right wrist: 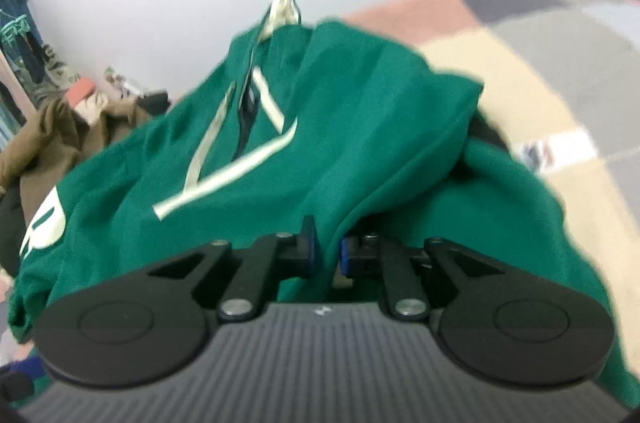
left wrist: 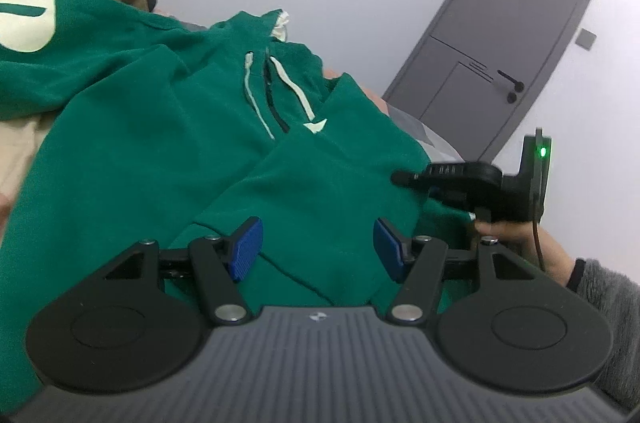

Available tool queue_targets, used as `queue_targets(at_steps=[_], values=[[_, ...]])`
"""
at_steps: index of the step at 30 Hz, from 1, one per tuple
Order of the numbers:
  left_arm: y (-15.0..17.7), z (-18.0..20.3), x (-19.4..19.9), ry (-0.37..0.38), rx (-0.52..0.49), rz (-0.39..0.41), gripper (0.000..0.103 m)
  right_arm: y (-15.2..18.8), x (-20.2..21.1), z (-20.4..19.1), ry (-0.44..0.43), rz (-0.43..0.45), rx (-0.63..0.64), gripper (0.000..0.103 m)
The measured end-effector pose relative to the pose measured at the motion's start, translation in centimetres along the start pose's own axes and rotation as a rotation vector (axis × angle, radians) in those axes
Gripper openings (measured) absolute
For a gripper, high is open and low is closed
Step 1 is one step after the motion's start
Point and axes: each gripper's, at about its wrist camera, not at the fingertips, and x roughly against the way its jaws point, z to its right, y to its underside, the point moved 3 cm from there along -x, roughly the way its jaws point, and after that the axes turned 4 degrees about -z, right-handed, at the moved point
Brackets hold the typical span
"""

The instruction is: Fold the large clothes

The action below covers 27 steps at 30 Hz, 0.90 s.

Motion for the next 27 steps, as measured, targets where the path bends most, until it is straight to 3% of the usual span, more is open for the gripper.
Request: queue_targets(at_steps=[4,11,14,16,22,27], values=[[0.3,0.1,-1.4,-0.003,-0.024,-0.042,0.066,-0.5,-0.1,0.3,0.050,0.023,0.031,0.013],[1.3,0.2,-3.4,-0.063,-0.064,-0.113,0.064,0.9,-1.7,1.3,0.095,-0.033,0.048,0.015],[1.1,0.1,-3.2,-0.056,-0.051,-0.107,0.064,1.0,-1.2,0.4,0.129,-0.045,0.102,0.029],[1.0,0.1,-3.0,-0.054,-0.046,-0.095,0.064,1.2,-0.3,-0.4,0.121,-0.047,0.107,0.056],[0.5,0.6,-1.6,-0.049,-0.062,-0.053,0.064,1.5,2.7,-3.5,0.077,-0.013,0.125,0.062],[0.1,1.2,0.0,-0.064,-0.105,0.016,0.065,2.8,5.1,-7.1,0.030,0.007,0.241,0.060]])
